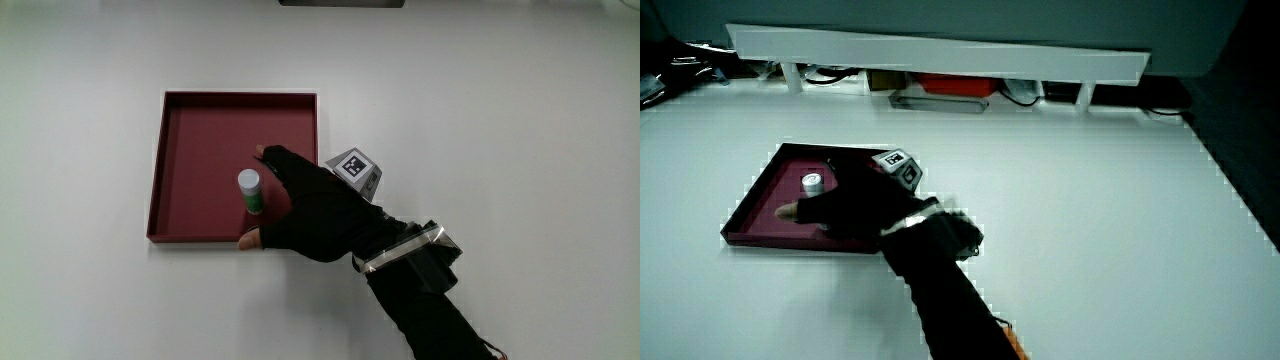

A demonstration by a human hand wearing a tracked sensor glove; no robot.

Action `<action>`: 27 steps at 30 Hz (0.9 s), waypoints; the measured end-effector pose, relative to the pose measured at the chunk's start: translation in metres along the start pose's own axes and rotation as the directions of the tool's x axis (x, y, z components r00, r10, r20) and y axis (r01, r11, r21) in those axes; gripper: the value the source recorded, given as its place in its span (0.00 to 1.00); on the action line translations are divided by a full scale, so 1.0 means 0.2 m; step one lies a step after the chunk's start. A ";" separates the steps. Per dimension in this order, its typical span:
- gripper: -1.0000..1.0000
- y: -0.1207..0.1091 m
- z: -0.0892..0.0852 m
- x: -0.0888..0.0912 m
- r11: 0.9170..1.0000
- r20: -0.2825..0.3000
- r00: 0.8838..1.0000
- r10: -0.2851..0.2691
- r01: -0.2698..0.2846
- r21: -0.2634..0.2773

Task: Pick glue stick

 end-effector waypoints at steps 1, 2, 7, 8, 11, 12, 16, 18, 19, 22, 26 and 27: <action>0.50 0.01 0.00 0.01 1.000 -0.005 1.000 0.004 -0.004 0.000; 0.50 0.01 -0.01 0.02 1.000 -0.019 1.000 0.004 -0.004 0.001; 0.50 0.03 -0.03 0.04 1.000 -0.028 1.000 0.014 -0.014 0.007; 0.50 0.03 -0.03 0.04 1.000 -0.028 1.000 0.008 -0.008 0.011; 0.50 0.03 -0.03 0.05 1.000 -0.050 0.999 0.008 -0.008 0.012; 0.50 0.04 -0.03 0.06 1.000 -0.046 0.999 0.007 -0.006 0.017; 0.56 0.03 -0.04 0.08 0.999 -0.066 0.997 0.029 -0.026 0.046; 0.58 0.03 -0.04 0.08 0.997 -0.071 0.997 0.035 -0.030 0.073; 0.60 0.02 -0.04 0.09 0.995 -0.087 0.995 0.049 -0.041 0.085; 0.64 0.01 -0.04 0.09 0.989 -0.095 0.994 0.055 -0.041 0.144; 0.69 0.01 -0.04 0.10 0.976 -0.117 0.989 0.087 -0.061 0.209; 0.71 0.00 -0.04 0.10 0.974 -0.111 0.991 0.077 -0.051 0.222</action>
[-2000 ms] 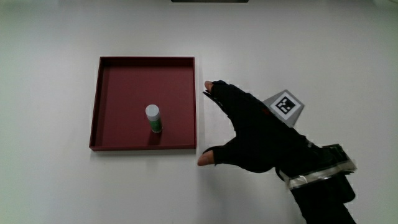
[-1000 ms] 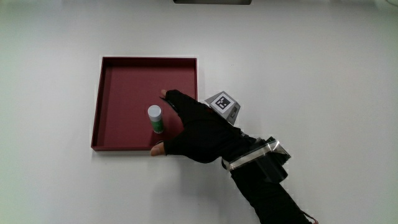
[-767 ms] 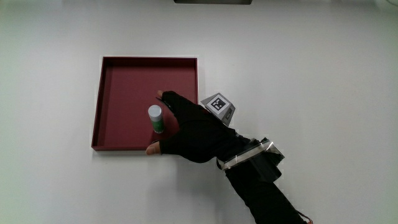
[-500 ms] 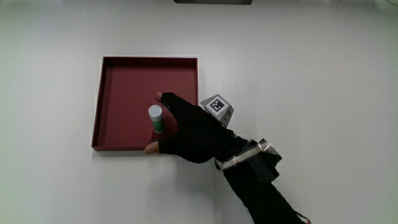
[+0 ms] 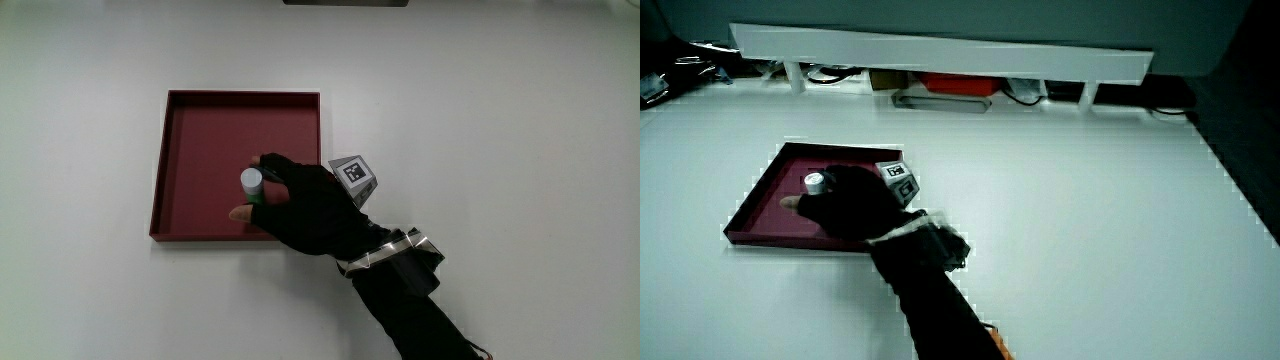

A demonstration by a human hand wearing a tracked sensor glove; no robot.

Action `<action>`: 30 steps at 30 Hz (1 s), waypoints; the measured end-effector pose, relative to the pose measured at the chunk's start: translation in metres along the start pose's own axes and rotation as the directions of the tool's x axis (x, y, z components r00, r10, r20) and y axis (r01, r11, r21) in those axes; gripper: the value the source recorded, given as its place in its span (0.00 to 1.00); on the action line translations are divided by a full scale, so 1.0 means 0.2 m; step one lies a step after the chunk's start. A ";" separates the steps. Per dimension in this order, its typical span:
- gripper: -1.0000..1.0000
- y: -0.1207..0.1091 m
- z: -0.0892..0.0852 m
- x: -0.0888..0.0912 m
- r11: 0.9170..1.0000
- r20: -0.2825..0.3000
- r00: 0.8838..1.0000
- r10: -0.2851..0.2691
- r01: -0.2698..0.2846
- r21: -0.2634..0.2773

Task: Pick glue stick

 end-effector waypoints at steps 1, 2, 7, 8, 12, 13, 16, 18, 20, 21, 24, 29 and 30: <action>0.72 0.00 0.00 0.01 1.000 -0.014 1.000 0.006 -0.006 0.008; 0.74 0.00 0.00 0.02 1.000 -0.020 1.000 0.005 -0.005 0.014; 0.81 -0.01 0.00 0.02 0.998 -0.054 0.998 0.030 -0.027 0.057; 0.82 -0.01 0.00 0.03 0.997 -0.057 0.998 0.031 -0.027 0.068; 0.88 -0.01 0.00 0.04 0.994 -0.035 0.998 0.052 -0.048 0.097; 0.89 -0.02 0.00 0.03 0.994 -0.040 0.998 0.051 -0.046 0.098; 0.93 -0.02 -0.01 0.03 0.992 -0.018 0.997 0.070 -0.068 0.106; 0.96 -0.03 -0.01 0.03 0.990 -0.014 0.997 0.077 -0.075 0.117; 0.99 -0.03 -0.01 0.03 0.989 -0.022 0.996 0.084 -0.081 0.122; 1.00 -0.03 -0.01 0.04 0.988 -0.009 0.996 0.094 -0.092 0.126; 1.00 -0.04 0.00 0.02 0.988 -0.024 0.995 0.092 -0.088 0.128; 1.00 -0.06 0.01 -0.05 0.984 -0.028 0.990 0.140 -0.136 0.116; 1.00 -0.07 0.02 -0.07 0.983 -0.021 0.989 0.148 -0.145 0.110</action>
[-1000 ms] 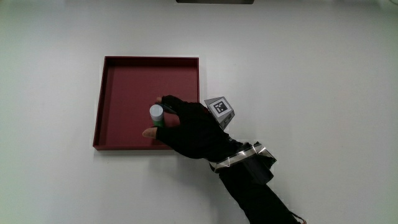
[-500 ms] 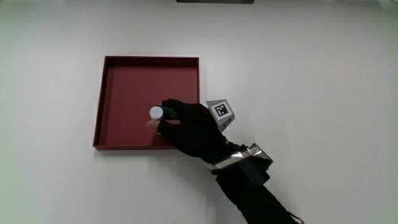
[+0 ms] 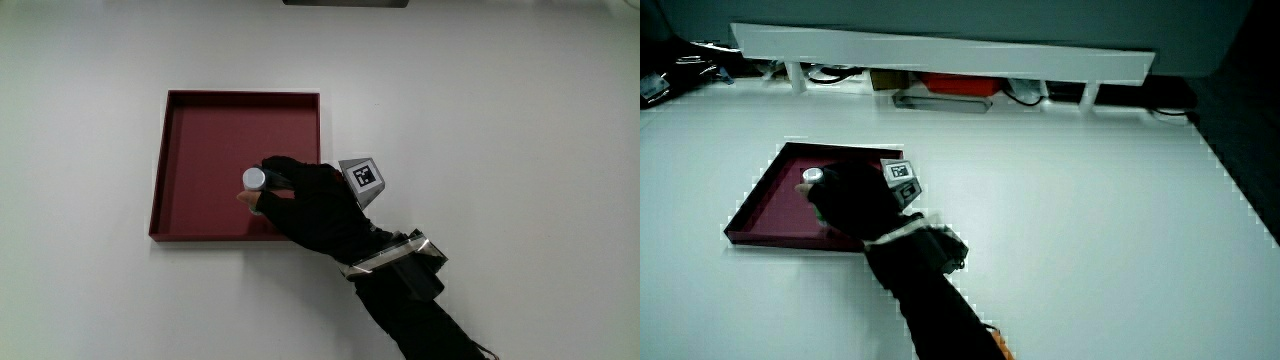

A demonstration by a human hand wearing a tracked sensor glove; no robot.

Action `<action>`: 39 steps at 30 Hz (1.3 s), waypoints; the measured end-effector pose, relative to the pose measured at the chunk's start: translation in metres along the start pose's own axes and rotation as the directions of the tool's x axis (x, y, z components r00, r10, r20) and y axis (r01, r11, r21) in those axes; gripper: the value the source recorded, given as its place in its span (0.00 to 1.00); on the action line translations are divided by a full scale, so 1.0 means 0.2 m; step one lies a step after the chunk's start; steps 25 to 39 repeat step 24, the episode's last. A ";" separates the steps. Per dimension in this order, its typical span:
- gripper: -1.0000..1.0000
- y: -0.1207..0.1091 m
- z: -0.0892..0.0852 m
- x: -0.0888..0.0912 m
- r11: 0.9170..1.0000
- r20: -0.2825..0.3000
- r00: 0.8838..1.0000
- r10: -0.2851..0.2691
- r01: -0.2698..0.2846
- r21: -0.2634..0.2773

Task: Pick glue stick

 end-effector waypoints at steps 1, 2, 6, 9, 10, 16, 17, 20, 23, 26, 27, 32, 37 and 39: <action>1.00 0.00 0.01 -0.02 1.000 -0.001 1.000 0.010 -0.010 0.000; 1.00 -0.01 0.01 -0.04 1.000 -0.005 1.000 0.020 -0.020 -0.003; 1.00 -0.03 0.04 -0.12 0.999 -0.019 0.999 0.045 -0.046 -0.015; 1.00 -0.06 0.07 -0.17 0.998 -0.052 0.997 0.048 -0.049 -0.026; 1.00 -0.07 0.07 -0.20 0.998 -0.055 0.997 0.050 -0.051 -0.026; 1.00 -0.15 0.13 -0.29 0.998 0.010 0.998 0.059 -0.059 -0.027; 1.00 -0.16 0.14 -0.30 0.999 0.016 0.999 0.042 -0.041 -0.029; 1.00 -0.22 0.19 -0.34 0.997 0.035 0.997 0.070 -0.069 -0.029; 1.00 -0.27 0.22 -0.38 0.996 0.005 0.997 0.079 -0.079 -0.030; 1.00 -0.29 0.24 -0.38 0.996 0.022 0.996 0.084 -0.083 -0.028; 1.00 -0.29 0.24 -0.38 0.996 0.022 0.996 0.084 -0.083 -0.028; 1.00 -0.29 0.24 -0.38 0.996 0.022 0.996 0.084 -0.083 -0.028; 1.00 -0.29 0.24 -0.38 0.996 0.022 0.996 0.084 -0.083 -0.028; 1.00 -0.29 0.24 -0.38 0.996 0.022 0.996 0.084 -0.083 -0.028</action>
